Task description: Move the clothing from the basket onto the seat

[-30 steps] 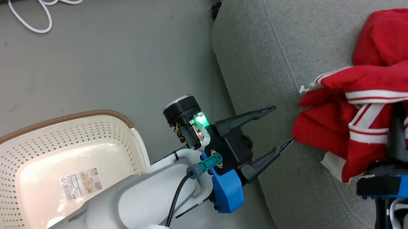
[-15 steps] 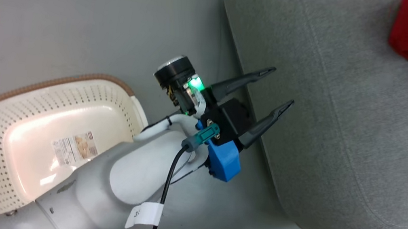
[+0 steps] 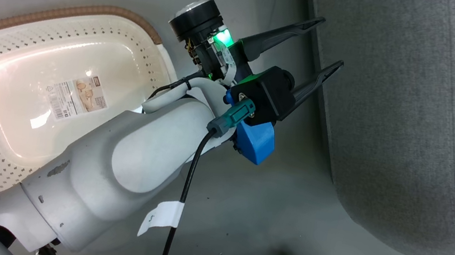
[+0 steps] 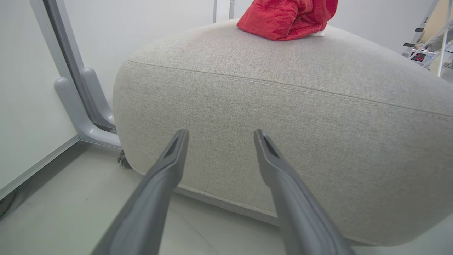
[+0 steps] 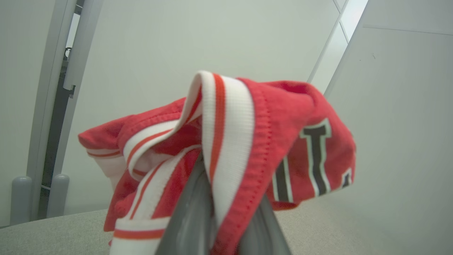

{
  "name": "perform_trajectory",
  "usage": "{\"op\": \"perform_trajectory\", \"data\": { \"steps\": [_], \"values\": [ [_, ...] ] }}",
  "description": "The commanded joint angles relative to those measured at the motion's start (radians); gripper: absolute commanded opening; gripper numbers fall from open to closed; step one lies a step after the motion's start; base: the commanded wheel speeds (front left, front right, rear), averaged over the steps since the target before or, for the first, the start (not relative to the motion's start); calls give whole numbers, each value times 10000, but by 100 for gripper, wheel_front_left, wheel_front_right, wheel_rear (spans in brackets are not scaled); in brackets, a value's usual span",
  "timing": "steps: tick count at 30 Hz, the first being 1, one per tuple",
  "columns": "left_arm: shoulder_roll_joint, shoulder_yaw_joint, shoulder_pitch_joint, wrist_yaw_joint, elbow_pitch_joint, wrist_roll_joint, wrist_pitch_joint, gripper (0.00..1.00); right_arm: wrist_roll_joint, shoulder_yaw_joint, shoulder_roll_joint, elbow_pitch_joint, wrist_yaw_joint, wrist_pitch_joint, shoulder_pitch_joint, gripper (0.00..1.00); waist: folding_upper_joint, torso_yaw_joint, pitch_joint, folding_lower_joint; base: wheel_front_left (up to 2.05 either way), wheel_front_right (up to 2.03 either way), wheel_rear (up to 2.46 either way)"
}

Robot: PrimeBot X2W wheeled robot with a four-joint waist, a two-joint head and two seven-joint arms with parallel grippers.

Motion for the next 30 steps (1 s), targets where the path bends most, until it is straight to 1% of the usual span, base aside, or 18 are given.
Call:
{"op": "perform_trajectory", "data": {
  "steps": [1, 4, 11, 14, 18, 19, 20, 21, 25, 30],
  "values": [
    [60, 25, -214, 48, -69, 34, 6, 100, -61, -58, 5, 135, 1, -4, 22, 0, 0, 77, 220, -1, 0, 0, 0],
    [144, -2, -210, 79, -169, 21, 34, 100, -192, -251, 339, 863, 1, -4, 391, 0, 0, 78, 359, -1, 0, 0, 0],
    [321, -87, -153, 127, -291, -29, 121, 100, -215, -111, 1122, 1710, 1, -4, 839, 0, 0, 13, 414, -1, 0, 0, 0],
    [329, -126, -196, 126, -332, -64, 156, 100, -150, 50, 1317, 2129, 1, -2, 934, 0, 0, 29, 405, -1, 0, 0, 0],
    [310, -170, -246, 155, -327, -71, 138, 100, -66, 202, 1363, 2416, 1, -2, 902, 0, 0, 46, 308, -1, 0, 0, 0],
    [297, -184, -247, 164, -317, -65, 122, 100, -67, 211, 1375, 2410, 1, -2, 914, 27, 0, 48, 269, -1, 0, 0, 0],
    [286, -204, -228, 167, -297, -72, 95, 100, -77, 221, 1372, 2410, 1, -2, 960, 62, 0, 54, 206, -1, 0, 0, 0],
    [269, -220, -192, 182, -277, -83, 60, 100, -66, 217, 1369, 2402, 1, -2, 1034, 100, 0, 63, 127, -1, 0, 0, 0],
    [120, -254, 40, 220, -162, -190, -109, 100, -107, 121, 1321, 2107, 1, -2, 1466, 100, 0, 110, -325, -1, 0, 0, 0],
    [-108, -142, 429, 313, 79, -424, -338, 100, -279, 290, 1407, 1419, 1, -4, 2529, 100, 0, 161, -1331, -1, 0, 0, 0]
  ]
}}
